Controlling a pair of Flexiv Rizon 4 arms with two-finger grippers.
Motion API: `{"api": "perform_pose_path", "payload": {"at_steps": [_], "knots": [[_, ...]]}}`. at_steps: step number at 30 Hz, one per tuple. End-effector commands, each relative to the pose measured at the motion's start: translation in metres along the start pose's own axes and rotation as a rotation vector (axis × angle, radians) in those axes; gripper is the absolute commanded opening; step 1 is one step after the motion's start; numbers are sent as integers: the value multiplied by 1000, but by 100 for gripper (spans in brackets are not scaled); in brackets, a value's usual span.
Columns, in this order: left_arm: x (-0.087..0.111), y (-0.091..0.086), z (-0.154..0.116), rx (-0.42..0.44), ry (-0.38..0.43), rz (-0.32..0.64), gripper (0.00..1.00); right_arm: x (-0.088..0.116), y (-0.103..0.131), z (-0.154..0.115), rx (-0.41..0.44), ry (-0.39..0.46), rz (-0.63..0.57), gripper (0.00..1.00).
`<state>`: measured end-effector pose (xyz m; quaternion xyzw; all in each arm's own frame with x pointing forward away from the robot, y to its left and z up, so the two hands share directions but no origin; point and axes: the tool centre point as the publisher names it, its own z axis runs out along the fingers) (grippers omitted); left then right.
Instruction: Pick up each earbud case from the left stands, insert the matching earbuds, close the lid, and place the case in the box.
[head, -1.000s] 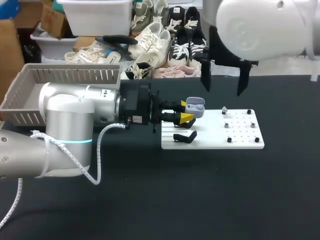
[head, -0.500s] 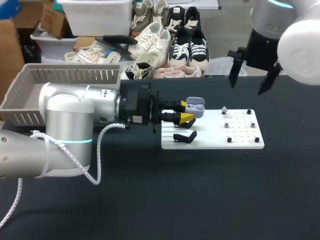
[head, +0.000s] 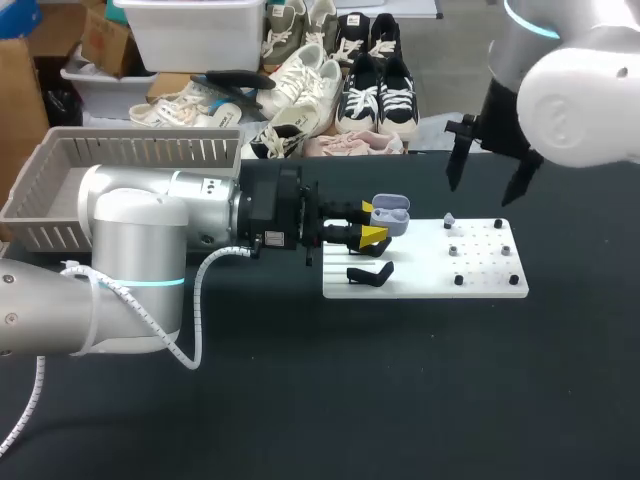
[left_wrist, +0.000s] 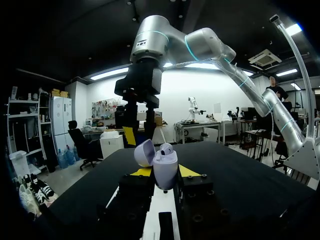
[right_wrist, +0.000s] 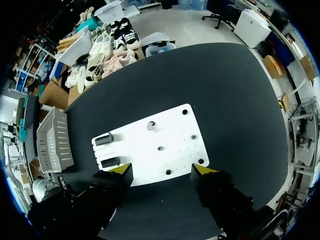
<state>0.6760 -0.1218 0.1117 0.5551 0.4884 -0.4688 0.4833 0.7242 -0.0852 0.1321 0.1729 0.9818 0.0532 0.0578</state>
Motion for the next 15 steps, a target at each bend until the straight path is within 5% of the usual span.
{"api": "perform_pose_path", "payload": {"at_steps": [1,11,15], "knots": [[1,0,0,-1,-1,1,0,-13,14,17,38,40,14,73],[1,0,0,-1,-1,1,0,-17,26,51,11,22,114,66],[1,0,0,-1,-1,1,0,-16,30,60,-1,3,141,49]]}}
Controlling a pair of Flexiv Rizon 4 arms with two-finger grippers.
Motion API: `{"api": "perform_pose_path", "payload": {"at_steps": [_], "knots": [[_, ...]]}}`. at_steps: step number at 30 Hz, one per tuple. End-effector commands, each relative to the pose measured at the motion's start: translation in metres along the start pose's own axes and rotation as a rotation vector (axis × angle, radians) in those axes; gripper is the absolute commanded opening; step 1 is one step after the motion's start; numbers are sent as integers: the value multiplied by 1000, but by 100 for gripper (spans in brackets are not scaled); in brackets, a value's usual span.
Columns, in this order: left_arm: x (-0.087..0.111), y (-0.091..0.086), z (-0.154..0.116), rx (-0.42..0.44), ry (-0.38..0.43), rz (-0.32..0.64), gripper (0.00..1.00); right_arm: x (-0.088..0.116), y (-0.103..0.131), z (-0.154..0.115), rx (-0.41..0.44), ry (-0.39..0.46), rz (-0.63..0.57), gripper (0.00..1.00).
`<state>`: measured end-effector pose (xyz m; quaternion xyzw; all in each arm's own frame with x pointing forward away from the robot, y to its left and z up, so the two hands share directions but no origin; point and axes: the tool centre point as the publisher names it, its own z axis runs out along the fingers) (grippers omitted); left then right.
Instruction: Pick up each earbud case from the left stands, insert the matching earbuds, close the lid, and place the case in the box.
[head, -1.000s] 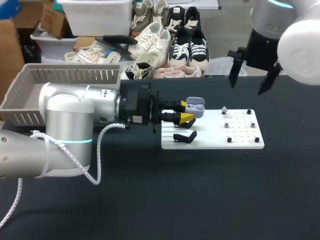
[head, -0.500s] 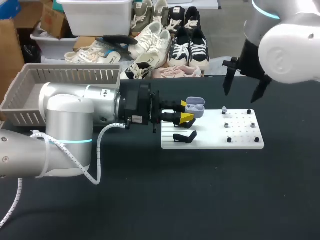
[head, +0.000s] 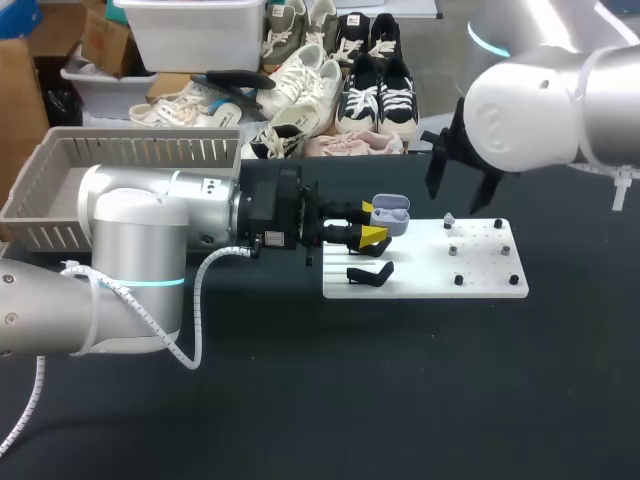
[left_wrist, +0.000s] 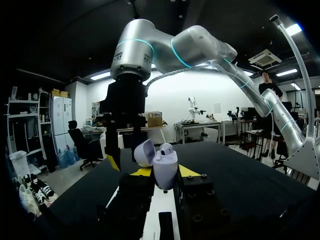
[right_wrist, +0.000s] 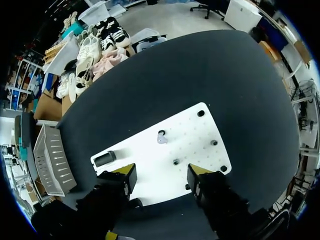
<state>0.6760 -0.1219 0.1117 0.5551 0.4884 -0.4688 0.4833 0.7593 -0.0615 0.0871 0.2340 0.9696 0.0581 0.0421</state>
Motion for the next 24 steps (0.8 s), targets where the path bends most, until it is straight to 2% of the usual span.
{"api": "perform_pose_path", "payload": {"at_steps": [1,12,24], "knots": [[1,0,0,-1,-1,1,0,3,3,11,-7,-21,18,49],[1,0,0,-1,-1,1,0,-6,2,32,-19,-42,77,58],[1,0,0,-1,-1,1,0,-17,1,45,-4,-49,89,49]]}}
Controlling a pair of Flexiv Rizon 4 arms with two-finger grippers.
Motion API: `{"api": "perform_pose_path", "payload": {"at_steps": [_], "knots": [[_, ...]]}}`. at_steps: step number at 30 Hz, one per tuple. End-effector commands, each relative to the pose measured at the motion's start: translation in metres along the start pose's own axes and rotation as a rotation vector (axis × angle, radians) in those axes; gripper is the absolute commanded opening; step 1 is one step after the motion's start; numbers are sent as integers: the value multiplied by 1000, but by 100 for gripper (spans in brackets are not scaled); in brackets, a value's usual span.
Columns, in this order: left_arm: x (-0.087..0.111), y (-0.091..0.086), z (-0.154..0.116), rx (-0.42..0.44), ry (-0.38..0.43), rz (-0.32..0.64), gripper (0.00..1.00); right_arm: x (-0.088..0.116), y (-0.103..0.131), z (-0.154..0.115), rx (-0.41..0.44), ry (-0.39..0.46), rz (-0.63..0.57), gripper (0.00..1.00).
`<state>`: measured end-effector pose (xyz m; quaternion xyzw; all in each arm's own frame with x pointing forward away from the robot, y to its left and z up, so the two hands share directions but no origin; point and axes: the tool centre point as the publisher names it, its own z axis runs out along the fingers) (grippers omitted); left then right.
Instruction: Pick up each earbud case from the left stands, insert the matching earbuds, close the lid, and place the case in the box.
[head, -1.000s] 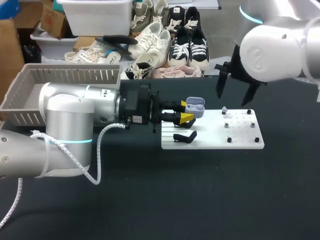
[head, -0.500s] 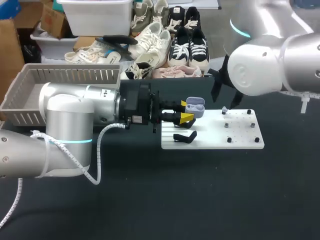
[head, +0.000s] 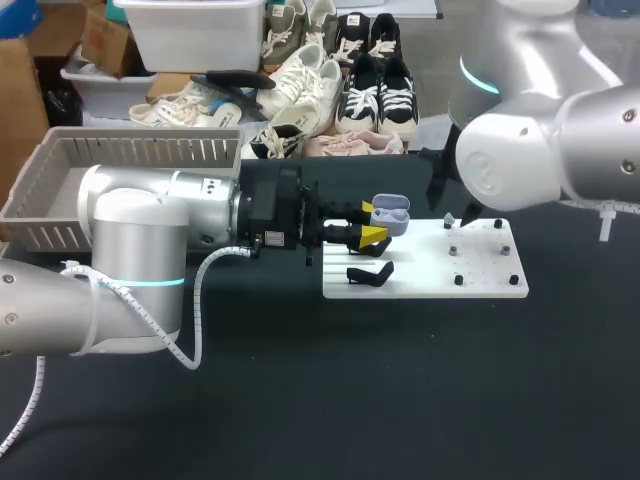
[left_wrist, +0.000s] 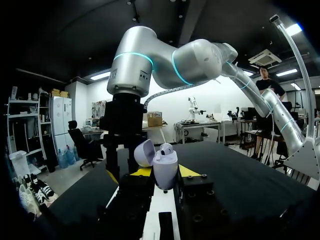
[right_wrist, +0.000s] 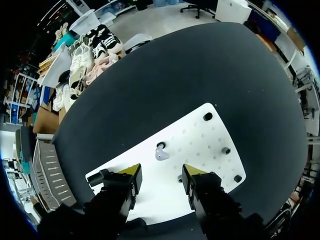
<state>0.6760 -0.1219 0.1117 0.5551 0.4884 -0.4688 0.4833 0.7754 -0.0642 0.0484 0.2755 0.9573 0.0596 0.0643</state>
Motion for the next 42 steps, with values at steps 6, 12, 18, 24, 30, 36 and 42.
{"api": "perform_pose_path", "payload": {"at_steps": [6,12,18,24,30,36,42], "knots": [[1,0,0,-1,-1,1,0,-6,2,11,19,0,-12,49],[1,0,0,-1,-1,1,0,-9,4,15,27,-1,-32,49],[1,0,0,-1,-1,1,0,-12,4,17,32,-1,-40,47],[1,0,0,-1,-1,1,0,-13,3,19,36,4,-40,45],[1,0,0,-1,-1,1,0,-11,2,20,38,9,-42,44],[1,0,0,-1,-1,1,0,-10,0,23,41,13,-39,43],[1,0,0,-1,-1,1,0,-11,-1,23,40,14,-36,40]]}}
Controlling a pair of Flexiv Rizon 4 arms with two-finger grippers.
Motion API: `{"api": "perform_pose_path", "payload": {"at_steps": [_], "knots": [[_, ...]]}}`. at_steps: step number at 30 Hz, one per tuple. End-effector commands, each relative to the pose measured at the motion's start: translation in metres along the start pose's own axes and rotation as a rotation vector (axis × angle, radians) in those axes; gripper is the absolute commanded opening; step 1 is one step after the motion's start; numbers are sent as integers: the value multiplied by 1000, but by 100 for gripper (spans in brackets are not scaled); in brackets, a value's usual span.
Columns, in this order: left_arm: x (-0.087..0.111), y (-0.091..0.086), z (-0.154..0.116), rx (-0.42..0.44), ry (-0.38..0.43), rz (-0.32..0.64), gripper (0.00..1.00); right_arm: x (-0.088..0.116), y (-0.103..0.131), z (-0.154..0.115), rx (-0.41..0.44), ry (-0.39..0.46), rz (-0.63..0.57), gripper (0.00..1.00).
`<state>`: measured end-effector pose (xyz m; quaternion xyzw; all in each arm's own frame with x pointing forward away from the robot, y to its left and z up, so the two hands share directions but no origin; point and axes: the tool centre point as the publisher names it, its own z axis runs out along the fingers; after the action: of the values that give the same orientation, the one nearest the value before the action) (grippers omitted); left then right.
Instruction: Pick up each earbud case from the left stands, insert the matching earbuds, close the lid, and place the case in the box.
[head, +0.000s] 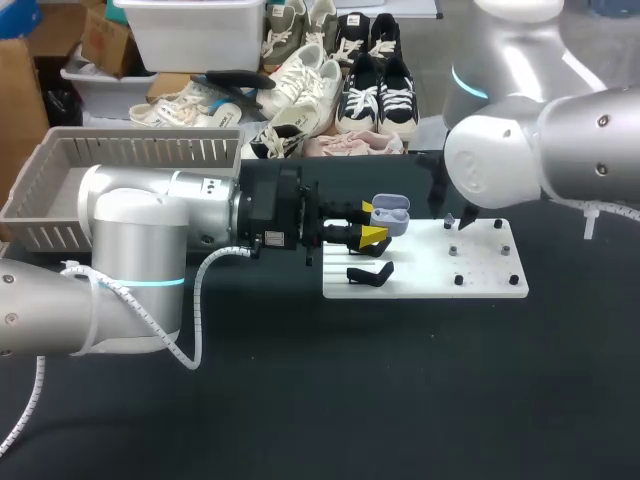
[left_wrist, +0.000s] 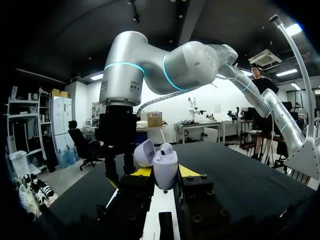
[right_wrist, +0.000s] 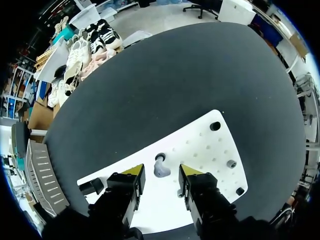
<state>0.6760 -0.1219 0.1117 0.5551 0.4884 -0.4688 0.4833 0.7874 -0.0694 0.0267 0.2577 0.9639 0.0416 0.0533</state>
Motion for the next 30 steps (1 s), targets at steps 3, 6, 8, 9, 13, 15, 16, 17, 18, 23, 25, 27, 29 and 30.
{"api": "perform_pose_path", "payload": {"at_steps": [3,6,8,9,13,15,16,17,18,23,25,27,29,30], "knots": [[1,0,0,-1,-1,1,0,-1,1,0,-2,3,2,39],[1,0,0,-1,-1,1,0,0,1,0,-1,4,-2,39],[1,0,0,-1,-1,1,0,-1,2,1,-1,4,-4,38],[1,0,0,-1,-1,1,0,-1,2,1,-1,4,-4,39],[1,0,0,-1,-1,1,0,-1,1,0,-2,4,-6,38],[1,0,0,-1,-1,1,0,-1,1,0,-4,4,-7,38],[1,0,0,-1,-1,1,0,-1,1,0,-4,3,-9,38],[1,0,0,-1,-1,1,0,0,1,-1,-6,4,-10,38],[1,0,0,-1,-1,1,0,0,1,-1,-7,4,-11,38],[1,0,0,-1,-1,1,0,-1,0,-2,-10,2,-12,37],[1,0,0,-1,-1,1,0,-1,0,-2,-10,1,-12,36],[1,0,0,-1,-1,1,0,-1,0,-2,-9,2,-13,35],[1,0,0,-1,-1,1,0,-1,0,-2,-9,5,-12,35],[1,0,0,-1,-1,1,0,-1,0,-2,-11,6,-12,34]]}}
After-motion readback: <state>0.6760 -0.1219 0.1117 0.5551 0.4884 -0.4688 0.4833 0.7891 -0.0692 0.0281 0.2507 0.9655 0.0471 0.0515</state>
